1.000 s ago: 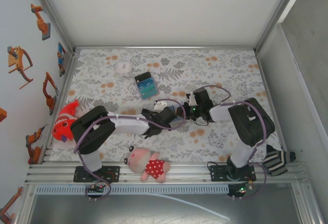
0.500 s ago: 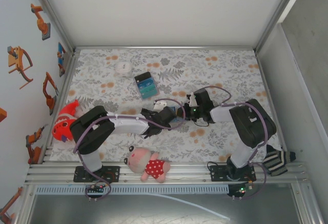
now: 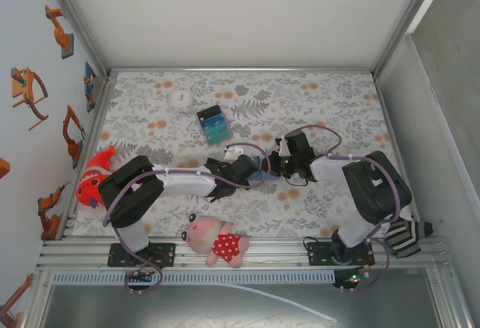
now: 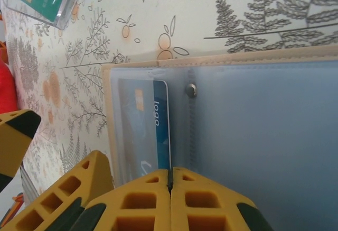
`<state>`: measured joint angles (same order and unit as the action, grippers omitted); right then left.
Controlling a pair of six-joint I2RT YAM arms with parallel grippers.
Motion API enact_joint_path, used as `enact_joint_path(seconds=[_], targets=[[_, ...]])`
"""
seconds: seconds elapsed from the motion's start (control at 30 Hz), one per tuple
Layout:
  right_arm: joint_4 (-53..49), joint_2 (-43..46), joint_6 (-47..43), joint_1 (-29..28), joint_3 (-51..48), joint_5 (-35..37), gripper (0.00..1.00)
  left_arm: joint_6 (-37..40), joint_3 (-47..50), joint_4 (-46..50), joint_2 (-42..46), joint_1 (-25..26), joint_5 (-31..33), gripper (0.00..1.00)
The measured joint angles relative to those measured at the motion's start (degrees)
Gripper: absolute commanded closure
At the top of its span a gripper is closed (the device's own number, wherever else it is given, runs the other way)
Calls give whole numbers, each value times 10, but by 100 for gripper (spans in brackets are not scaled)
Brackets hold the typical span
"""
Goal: Take the credit cards out of the card holder
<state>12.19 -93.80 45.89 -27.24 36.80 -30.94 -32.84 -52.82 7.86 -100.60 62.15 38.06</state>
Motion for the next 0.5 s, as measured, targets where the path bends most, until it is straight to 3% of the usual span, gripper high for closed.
enact_joint_path(seconds=[0.5], targets=[[-41, 12, -7, 3, 0, 31, 100, 30, -3, -38, 9, -21, -37, 3]])
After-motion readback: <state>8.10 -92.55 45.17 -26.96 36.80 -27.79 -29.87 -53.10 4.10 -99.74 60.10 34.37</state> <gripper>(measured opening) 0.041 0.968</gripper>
